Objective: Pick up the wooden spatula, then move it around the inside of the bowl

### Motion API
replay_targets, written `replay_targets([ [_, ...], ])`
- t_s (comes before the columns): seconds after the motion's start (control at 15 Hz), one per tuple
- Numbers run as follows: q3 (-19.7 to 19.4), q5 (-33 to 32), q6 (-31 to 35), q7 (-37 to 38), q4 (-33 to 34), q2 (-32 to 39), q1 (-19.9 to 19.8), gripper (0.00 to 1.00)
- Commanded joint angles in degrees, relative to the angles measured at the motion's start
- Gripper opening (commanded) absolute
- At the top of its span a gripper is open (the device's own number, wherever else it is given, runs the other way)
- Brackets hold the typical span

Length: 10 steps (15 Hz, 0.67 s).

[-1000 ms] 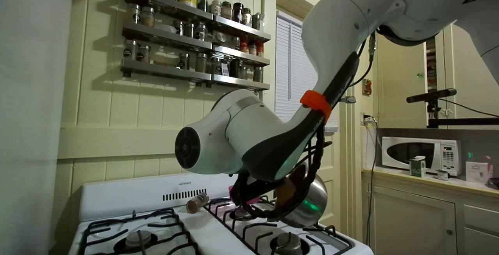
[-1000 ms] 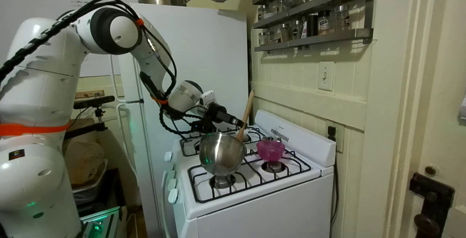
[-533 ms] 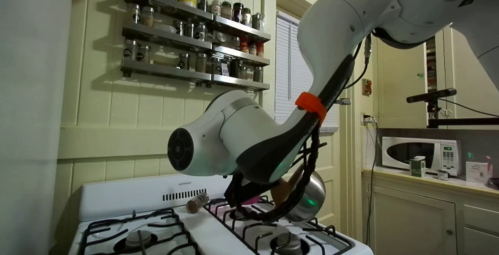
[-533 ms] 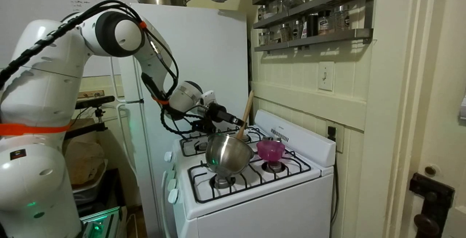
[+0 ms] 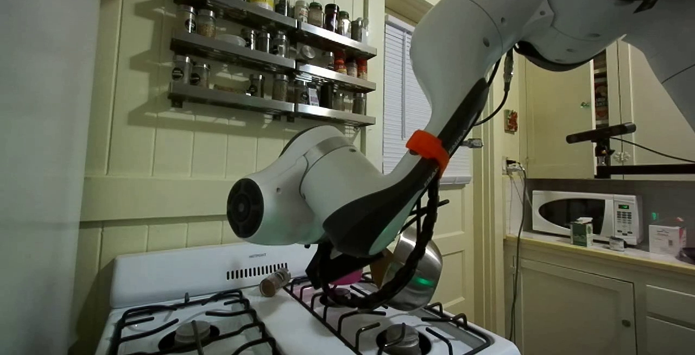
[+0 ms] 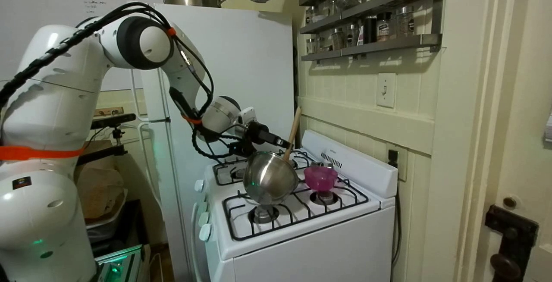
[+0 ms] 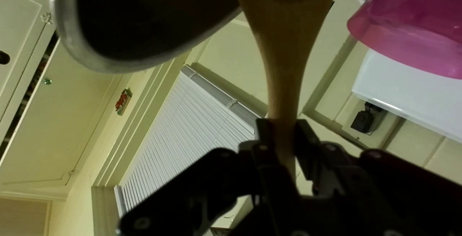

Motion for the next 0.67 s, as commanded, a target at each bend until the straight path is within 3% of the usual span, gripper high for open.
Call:
replay_targets([
  [0.0,-0.2,-1.5,1.5,0.2,1.1,1.2,0.3,0.05],
  [0.6,-0.1,-4.3,3.3,-0.4,2.9,2.3,0.8,0.05],
])
